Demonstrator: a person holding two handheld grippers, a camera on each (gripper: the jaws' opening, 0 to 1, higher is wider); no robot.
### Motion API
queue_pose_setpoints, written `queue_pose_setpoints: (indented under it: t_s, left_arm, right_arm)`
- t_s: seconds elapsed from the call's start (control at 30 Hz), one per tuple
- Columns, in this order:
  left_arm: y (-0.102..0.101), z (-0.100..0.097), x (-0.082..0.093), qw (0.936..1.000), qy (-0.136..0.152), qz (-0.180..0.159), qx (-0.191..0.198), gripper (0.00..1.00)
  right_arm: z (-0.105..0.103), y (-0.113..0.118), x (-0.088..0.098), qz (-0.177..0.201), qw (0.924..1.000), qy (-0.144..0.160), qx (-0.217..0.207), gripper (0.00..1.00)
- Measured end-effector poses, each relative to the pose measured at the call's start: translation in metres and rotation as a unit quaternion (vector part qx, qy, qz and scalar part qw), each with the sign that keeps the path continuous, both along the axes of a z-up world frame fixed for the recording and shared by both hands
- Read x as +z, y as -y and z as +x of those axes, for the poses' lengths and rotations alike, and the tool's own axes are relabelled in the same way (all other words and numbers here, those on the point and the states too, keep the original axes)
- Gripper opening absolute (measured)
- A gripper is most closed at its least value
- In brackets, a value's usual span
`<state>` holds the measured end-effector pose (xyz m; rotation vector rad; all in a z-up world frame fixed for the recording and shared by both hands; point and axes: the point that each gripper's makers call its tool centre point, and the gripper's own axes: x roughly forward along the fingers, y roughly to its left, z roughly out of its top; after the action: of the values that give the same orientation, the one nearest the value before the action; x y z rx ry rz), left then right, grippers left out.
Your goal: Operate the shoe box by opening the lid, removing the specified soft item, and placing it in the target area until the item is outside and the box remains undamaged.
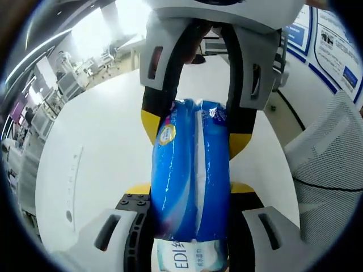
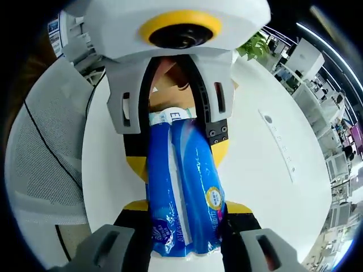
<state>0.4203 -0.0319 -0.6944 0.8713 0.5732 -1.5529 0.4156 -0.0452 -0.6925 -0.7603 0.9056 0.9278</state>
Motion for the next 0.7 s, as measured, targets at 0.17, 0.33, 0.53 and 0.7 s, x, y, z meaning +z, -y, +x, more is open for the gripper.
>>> queue_pose_setpoints:
  t_s: [0.17,0.33,0.53,0.7]
  left_arm:
    - [0.005,0.003,-0.003,1.0000,-0.001,-0.001,0.004,0.47]
    - [0.015,0.007,-0.009,1.0000,-0.003,-0.002,0.009,0.48]
    - [0.025,0.008,-0.013,0.9999,-0.008,-0.003,0.015,0.48]
    - [0.030,0.009,-0.019,0.9997,-0.010,-0.003,0.020,0.49]
  right_arm:
    - [0.003,0.006,-0.003,-0.006,1.0000,-0.002,0.002,0.44]
    - [0.005,0.013,-0.007,-0.010,0.9999,-0.004,0.003,0.44]
    - [0.008,0.026,-0.013,-0.019,0.9998,-0.010,0.004,0.45]
    - [0.010,0.034,-0.021,-0.025,0.9996,-0.013,0.005,0.45]
